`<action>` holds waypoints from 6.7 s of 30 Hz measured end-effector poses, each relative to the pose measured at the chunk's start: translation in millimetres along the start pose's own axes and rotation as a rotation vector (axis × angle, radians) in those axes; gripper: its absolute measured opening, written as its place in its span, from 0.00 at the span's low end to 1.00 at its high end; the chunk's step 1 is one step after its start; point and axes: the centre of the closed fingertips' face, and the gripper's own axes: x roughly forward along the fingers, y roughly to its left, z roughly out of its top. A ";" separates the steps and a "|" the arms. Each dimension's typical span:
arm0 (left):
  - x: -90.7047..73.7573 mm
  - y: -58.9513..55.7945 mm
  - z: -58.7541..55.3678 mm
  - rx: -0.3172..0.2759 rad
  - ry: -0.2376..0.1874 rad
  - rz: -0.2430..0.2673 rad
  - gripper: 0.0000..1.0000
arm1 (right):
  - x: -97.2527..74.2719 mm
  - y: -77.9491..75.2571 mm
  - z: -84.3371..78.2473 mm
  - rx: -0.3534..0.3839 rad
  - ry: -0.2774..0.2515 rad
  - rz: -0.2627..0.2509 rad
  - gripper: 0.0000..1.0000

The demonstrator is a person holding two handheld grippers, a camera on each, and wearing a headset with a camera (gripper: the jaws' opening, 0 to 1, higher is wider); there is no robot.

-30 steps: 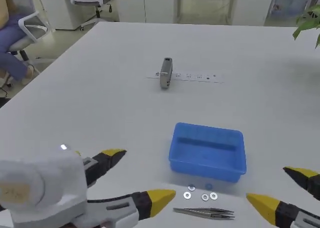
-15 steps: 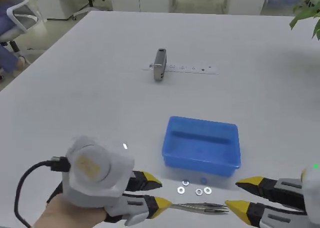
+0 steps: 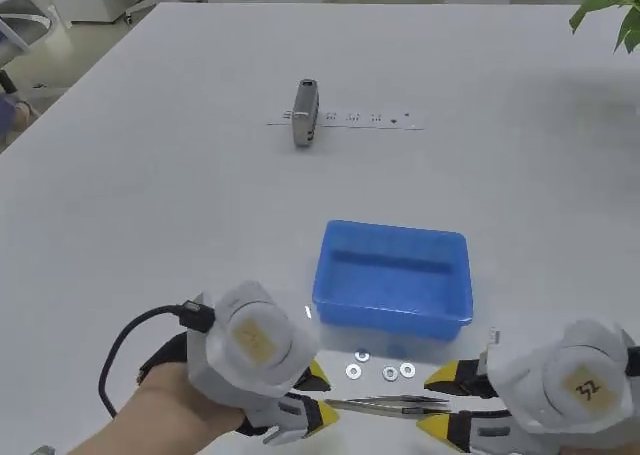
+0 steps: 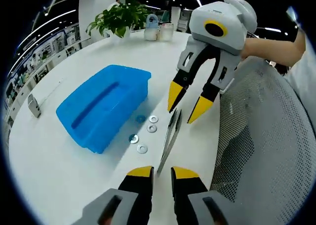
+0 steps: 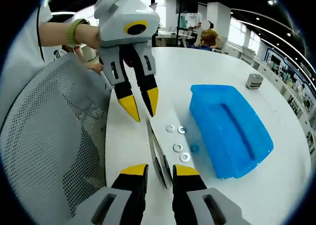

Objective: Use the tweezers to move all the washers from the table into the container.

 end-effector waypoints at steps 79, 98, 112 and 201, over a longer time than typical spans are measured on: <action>-73.2 11.3 78.5 0.321 0.003 -0.029 0.00 | 11.9 -10.9 90.4 -0.015 -0.258 0.065 0.12; -91.5 16.1 63.9 -0.047 -0.226 0.055 0.21 | 18.0 -12.7 77.4 -0.017 -0.196 0.048 0.03; -128.7 13.0 29.5 -0.342 -0.493 0.247 0.61 | -11.3 -28.6 84.6 0.262 -0.374 0.020 0.02; -153.4 19.2 32.5 -0.389 -0.652 0.461 0.90 | -29.6 -20.8 5.3 -0.160 0.259 0.108 0.02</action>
